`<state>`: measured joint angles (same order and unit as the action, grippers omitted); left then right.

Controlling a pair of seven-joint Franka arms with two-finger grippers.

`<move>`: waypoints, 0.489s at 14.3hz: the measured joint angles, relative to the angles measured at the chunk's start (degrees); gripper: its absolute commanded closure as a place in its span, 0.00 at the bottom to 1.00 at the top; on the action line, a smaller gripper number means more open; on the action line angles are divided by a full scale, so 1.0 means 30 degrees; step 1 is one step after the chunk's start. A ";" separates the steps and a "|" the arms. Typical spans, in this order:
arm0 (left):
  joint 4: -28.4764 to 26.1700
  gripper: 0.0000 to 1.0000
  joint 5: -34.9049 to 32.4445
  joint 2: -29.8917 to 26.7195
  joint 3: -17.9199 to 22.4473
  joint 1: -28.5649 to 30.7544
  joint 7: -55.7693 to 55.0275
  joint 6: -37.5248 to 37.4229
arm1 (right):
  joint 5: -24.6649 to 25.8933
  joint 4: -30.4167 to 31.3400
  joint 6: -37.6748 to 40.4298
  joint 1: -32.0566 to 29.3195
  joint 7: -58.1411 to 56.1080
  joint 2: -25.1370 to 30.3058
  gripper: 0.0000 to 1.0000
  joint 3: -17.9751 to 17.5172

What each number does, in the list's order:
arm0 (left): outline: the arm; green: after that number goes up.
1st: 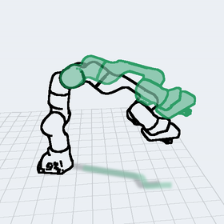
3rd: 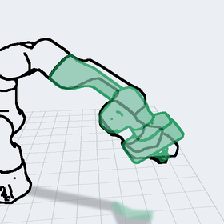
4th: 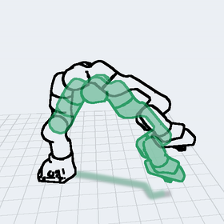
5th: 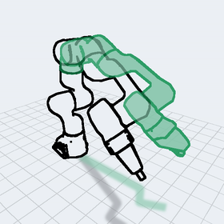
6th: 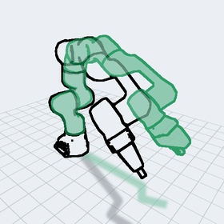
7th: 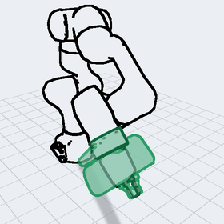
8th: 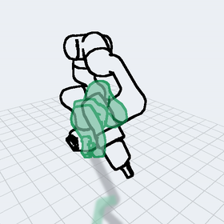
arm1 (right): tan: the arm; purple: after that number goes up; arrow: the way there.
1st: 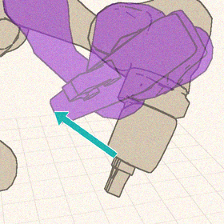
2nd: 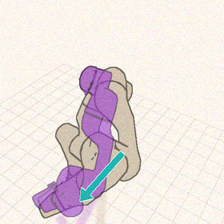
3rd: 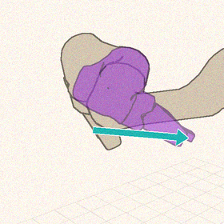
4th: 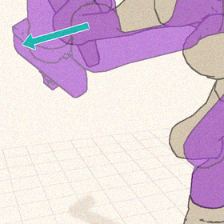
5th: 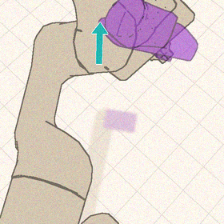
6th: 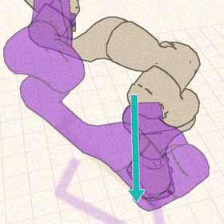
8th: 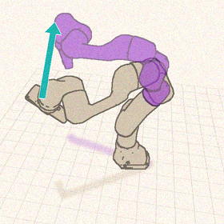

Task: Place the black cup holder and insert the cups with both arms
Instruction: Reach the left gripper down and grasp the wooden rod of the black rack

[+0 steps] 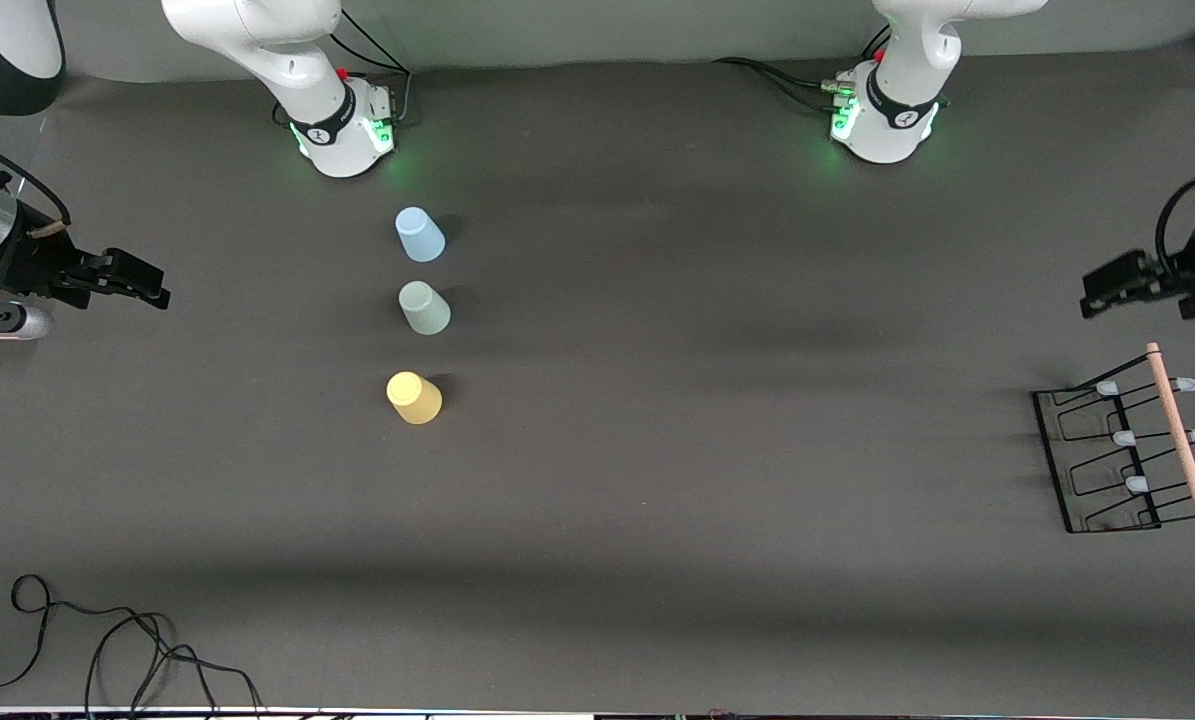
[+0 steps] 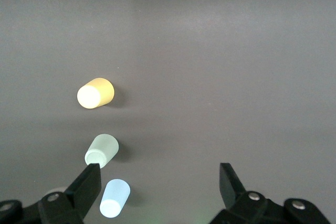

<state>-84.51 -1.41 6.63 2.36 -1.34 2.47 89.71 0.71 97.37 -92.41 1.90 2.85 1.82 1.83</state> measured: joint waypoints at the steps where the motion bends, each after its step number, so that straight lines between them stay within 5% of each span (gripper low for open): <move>1: 0.0372 0.00 -0.0002 0.0520 0.0052 0.0289 -0.0004 0.0058 | 0.0000 -0.0001 0.0001 0.0002 0.0000 0.0000 0.00 0.0000; 7: 0.1014 0.00 0.0004 0.4297 0.0128 0.3100 0.1195 0.2485 | 0.0000 -0.0004 0.0009 0.0012 0.0000 0.0000 0.00 -0.0001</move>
<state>-81.46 -1.39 19.52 2.74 7.96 6.06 97.17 0.71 97.36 -92.38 1.93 2.85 1.82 1.83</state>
